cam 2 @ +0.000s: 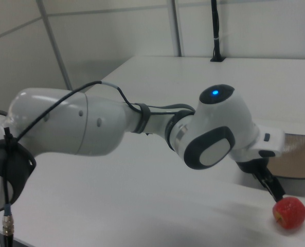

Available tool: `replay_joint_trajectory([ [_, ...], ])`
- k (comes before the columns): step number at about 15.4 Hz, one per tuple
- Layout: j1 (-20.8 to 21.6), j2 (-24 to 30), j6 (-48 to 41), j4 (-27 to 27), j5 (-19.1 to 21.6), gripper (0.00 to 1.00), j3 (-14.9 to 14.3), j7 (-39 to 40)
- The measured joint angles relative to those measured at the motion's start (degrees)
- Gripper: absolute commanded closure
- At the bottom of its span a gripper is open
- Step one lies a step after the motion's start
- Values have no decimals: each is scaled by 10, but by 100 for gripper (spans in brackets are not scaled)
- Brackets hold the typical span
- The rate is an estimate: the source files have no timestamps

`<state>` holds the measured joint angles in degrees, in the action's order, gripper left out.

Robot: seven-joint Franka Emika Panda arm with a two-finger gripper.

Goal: Apples placed on a ceramic plate
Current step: 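Close the gripper around the red apple and lift it, then carry the apple over the square plate and lower it in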

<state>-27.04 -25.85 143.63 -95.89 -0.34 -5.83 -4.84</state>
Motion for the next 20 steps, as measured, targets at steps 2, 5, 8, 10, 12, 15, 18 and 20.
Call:
replay_joint_trajectory([
  [2, -9, -16, 11, 10, -4, 0, 0, 0],
  [5, -22, -27, 12, 15, -22, 0, -1, 0],
  [8, -29, -40, 12, 22, -37, 0, -1, 0],
  [10, -30, -54, 12, 32, -39, 0, -1, 0],
  [12, -31, -75, 12, 49, -40, 0, -1, 0],
  [15, -31, -94, 21, 68, -40, 51, -1, 0],
  [18, -32, -97, 34, 70, -40, 51, -1, 0],
  [20, -35, -97, 35, 73, -40, 51, -1, 0],
])
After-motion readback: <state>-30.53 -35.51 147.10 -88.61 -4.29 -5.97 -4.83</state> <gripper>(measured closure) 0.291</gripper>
